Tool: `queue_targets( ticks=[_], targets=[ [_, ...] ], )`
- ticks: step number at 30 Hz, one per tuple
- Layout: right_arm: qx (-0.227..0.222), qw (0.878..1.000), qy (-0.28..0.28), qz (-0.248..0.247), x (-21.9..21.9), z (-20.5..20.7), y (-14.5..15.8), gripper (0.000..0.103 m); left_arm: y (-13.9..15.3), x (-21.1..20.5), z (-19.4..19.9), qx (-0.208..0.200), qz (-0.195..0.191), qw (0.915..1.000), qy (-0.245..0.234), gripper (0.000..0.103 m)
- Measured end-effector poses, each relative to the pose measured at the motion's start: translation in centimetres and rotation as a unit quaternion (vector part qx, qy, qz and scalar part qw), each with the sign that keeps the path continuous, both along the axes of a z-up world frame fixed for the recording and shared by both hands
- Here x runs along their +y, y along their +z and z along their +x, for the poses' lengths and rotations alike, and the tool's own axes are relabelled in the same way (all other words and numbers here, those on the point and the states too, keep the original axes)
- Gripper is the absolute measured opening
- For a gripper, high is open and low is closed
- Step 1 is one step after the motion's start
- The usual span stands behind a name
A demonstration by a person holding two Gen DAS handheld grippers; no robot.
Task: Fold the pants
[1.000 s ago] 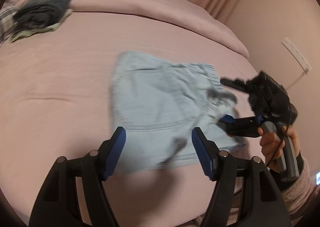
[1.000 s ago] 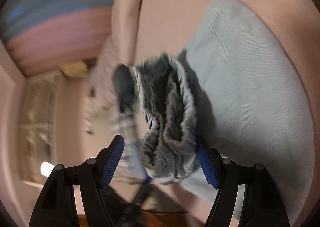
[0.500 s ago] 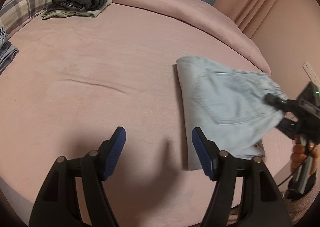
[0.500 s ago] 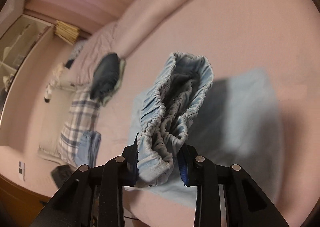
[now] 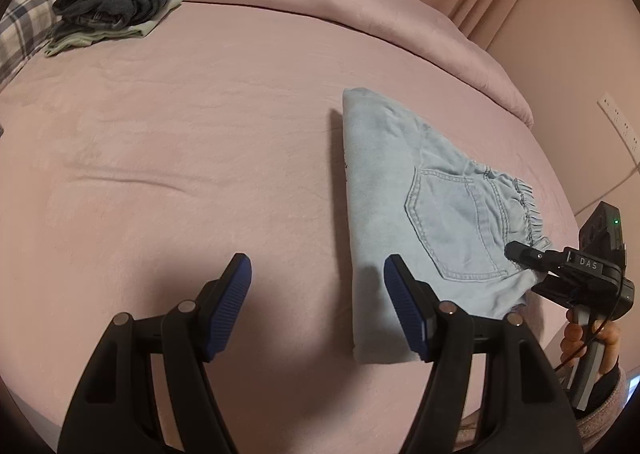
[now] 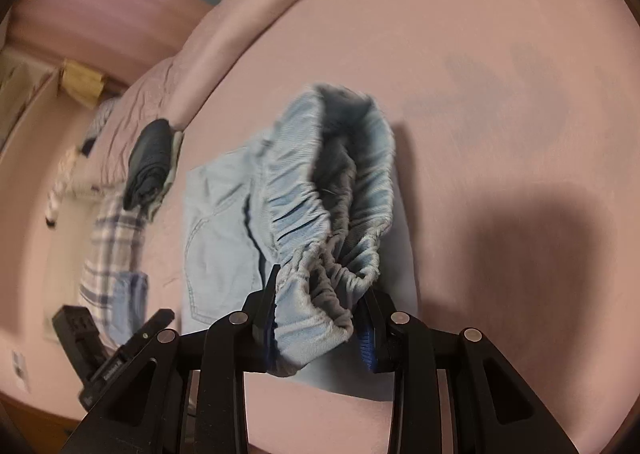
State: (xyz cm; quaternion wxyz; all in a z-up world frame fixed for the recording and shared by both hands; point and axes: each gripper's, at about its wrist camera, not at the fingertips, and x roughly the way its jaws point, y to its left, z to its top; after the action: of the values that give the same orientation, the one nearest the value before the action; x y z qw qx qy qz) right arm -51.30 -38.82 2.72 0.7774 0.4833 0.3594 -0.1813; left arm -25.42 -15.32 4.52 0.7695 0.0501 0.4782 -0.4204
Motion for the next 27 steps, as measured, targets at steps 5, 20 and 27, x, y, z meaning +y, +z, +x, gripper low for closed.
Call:
queue_targets(
  ticks=[5, 20, 27],
  targets=[
    [0.015, 1.0, 0.001, -0.005, -1.0, -0.9, 1.6, 0.047, 1.0, -1.7, 0.1, -0.021, 0.002, 0.9996, -0.017, 0.069],
    [0.018, 0.975, 0.064, -0.213, -0.4, 3.7, 7.0, 0.04, 0.2, -9.0, -4.0, -0.047, 0.04, 0.9931, -0.1, 0.045],
    [0.075, 0.983, 0.043, -0.161, -3.0, 3.2, 1.4, 0.023, -1.9, -9.5, -4.6, -0.058, 0.079, 0.9884, -0.116, 0.044]
  ],
)
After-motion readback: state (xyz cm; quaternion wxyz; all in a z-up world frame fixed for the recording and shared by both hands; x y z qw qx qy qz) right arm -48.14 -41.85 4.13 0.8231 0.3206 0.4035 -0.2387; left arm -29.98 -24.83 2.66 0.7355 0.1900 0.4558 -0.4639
